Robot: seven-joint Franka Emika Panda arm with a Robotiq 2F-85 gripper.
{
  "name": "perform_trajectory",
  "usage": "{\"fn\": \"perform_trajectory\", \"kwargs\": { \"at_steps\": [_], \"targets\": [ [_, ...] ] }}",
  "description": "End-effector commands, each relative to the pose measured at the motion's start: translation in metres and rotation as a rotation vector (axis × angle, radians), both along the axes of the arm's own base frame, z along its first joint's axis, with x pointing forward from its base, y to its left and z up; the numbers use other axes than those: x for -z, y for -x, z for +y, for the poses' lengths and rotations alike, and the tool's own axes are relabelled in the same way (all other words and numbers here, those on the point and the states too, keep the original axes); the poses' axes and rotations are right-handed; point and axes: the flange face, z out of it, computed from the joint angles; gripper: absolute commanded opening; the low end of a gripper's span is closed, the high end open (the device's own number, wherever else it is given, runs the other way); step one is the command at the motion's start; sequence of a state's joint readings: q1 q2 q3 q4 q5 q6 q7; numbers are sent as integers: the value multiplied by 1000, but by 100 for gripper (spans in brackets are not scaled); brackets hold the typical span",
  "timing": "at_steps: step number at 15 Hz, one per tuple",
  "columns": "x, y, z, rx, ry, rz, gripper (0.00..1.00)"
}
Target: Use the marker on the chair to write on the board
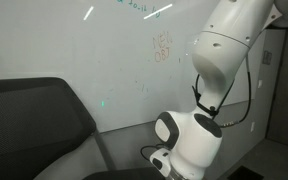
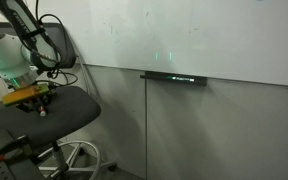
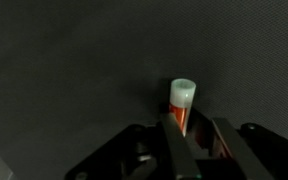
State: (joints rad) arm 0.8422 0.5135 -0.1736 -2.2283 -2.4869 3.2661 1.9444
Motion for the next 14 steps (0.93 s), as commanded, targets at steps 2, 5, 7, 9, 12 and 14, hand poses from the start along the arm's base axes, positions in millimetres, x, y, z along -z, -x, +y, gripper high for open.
{"fn": "perform_trajectory", "kwargs": {
  "at_steps": [2, 5, 7, 9, 12, 14],
  "targets": [
    [0, -2, -1, -8, 12, -24, 6],
    [-2, -1, -2, -20, 33, -70, 6],
    [-7, -2, -5, -21, 48, -115, 6],
    [-12, -4, -8, -17, 66, -168, 6],
    [-21, -12, -18, 19, 102, -266, 6],
    [-28, -17, -22, 60, 124, -328, 6]
  ]
}}
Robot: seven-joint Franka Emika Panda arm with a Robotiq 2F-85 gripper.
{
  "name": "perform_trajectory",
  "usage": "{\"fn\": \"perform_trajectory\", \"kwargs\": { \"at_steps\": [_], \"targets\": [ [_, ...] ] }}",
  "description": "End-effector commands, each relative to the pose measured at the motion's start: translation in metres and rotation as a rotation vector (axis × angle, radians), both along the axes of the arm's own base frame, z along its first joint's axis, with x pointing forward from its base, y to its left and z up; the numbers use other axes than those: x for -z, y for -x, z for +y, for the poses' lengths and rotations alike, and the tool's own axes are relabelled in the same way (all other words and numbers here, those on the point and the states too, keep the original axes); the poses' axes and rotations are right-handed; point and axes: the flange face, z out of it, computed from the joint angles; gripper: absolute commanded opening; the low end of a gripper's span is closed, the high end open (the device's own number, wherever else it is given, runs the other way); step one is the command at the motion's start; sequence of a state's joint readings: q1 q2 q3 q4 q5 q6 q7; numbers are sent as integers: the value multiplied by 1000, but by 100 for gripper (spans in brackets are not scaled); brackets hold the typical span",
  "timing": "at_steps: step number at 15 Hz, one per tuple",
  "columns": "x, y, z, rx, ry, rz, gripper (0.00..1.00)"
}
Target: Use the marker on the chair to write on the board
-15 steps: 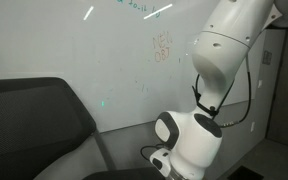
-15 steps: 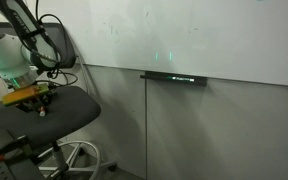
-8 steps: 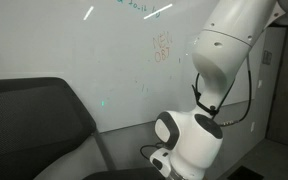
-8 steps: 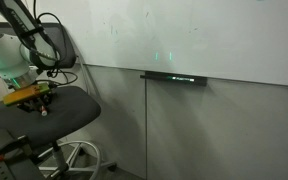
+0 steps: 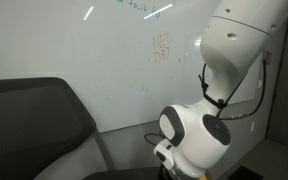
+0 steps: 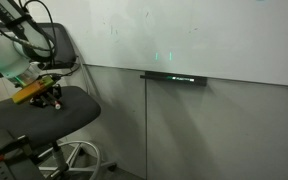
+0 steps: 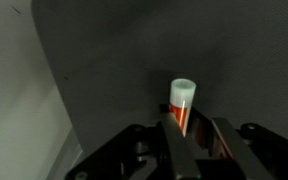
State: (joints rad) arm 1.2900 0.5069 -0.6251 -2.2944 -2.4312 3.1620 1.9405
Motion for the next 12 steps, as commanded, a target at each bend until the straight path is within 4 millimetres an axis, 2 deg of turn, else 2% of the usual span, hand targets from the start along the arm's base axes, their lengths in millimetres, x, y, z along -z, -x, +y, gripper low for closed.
{"fn": "perform_trajectory", "kwargs": {
  "at_steps": [1, 12],
  "targets": [
    [-19, -2, -5, 57, 16, -118, 6],
    [-89, -14, -2, 207, 83, -516, 6]
  ]
}}
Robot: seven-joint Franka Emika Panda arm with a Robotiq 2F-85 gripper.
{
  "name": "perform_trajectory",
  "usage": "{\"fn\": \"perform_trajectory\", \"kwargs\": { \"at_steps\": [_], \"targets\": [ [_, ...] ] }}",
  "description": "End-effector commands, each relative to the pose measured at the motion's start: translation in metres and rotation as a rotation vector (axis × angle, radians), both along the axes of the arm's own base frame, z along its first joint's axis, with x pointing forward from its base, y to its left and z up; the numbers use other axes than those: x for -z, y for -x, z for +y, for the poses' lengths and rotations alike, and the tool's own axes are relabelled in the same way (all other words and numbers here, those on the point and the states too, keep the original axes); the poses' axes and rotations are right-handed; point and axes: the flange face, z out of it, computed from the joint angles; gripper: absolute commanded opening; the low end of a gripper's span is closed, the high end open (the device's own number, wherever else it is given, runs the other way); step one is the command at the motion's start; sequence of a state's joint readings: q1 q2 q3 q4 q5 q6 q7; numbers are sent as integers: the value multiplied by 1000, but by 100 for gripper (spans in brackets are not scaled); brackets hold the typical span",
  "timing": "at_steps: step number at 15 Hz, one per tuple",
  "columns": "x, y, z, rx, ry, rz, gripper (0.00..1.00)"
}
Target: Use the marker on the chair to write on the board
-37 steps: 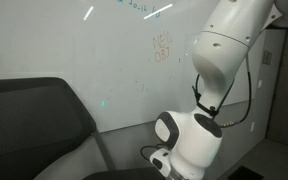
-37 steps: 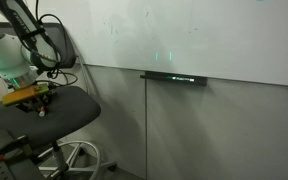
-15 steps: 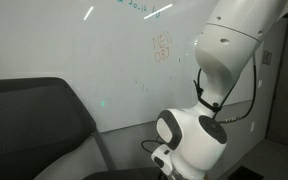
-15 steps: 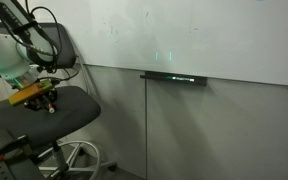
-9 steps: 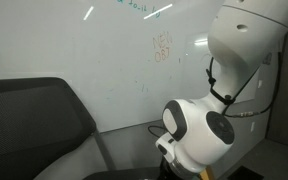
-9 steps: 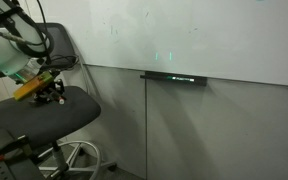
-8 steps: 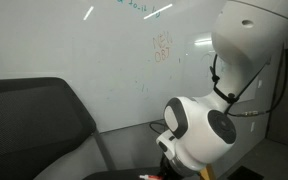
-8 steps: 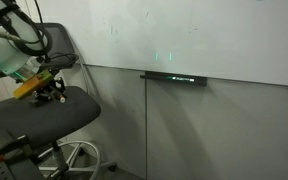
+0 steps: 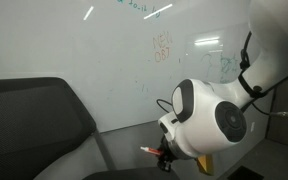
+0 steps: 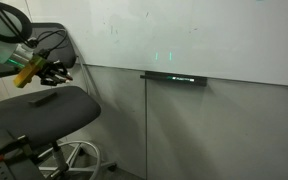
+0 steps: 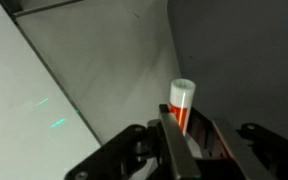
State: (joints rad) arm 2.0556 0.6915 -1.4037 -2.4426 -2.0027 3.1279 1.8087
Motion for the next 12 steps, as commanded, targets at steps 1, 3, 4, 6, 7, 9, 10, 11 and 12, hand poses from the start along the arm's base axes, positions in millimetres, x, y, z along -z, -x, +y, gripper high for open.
{"fn": "perform_trajectory", "kwargs": {
  "at_steps": [1, 3, 4, 6, 7, 9, 10, 11, 12],
  "targets": [
    [-17, -4, -1, 34, 77, -165, 6],
    [-24, -9, -9, 76, 97, -235, 6],
    [-27, -12, -14, 100, 106, -268, 6],
    [-32, -20, -25, 157, 130, -329, 6],
    [-31, -23, -32, 203, 166, -343, 6],
    [-41, -32, -32, 259, 205, -445, 6],
    [-46, -34, -29, 293, 228, -480, 6],
    [-53, -36, -26, 327, 255, -519, 6],
    [-62, -38, -21, 360, 281, -561, 6]
  ]
}}
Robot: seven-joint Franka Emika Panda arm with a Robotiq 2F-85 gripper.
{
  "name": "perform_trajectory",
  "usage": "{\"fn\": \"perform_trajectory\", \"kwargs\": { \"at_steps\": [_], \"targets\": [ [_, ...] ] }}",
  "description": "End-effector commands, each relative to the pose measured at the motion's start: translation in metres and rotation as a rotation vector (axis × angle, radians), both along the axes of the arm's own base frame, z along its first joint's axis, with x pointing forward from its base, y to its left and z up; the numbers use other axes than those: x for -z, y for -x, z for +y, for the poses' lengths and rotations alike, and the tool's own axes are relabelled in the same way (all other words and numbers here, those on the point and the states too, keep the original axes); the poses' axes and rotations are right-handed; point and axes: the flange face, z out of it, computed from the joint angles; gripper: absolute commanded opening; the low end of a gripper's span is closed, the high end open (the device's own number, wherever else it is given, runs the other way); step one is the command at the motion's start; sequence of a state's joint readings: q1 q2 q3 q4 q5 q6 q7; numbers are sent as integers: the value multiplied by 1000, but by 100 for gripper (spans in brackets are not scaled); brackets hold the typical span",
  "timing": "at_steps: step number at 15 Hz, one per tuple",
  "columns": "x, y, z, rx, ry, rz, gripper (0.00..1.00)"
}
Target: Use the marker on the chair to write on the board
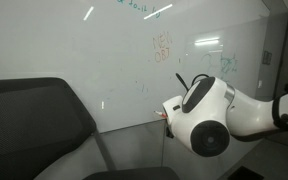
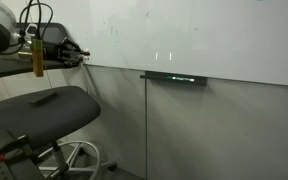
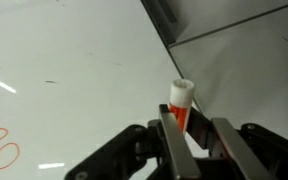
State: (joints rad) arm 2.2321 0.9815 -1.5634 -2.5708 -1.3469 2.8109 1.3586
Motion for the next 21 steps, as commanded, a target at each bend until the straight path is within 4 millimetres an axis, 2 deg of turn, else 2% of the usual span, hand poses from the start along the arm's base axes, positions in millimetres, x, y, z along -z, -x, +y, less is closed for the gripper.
{"fn": "perform_trajectory", "kwargs": {
  "at_steps": [1, 4, 9, 12, 15, 21],
  "targets": [
    [-30, 1, 14, 102, 93, -139, 6],
    [-52, 0, 35, 140, 174, -221, 6],
    [-93, -17, 66, 144, 300, -307, 6],
    [-106, -25, 80, 87, 339, -240, 6],
    [-109, -39, 79, 19, 314, -114, 6],
    [-128, -69, 58, 28, 271, 51, 6]
  ]
}}
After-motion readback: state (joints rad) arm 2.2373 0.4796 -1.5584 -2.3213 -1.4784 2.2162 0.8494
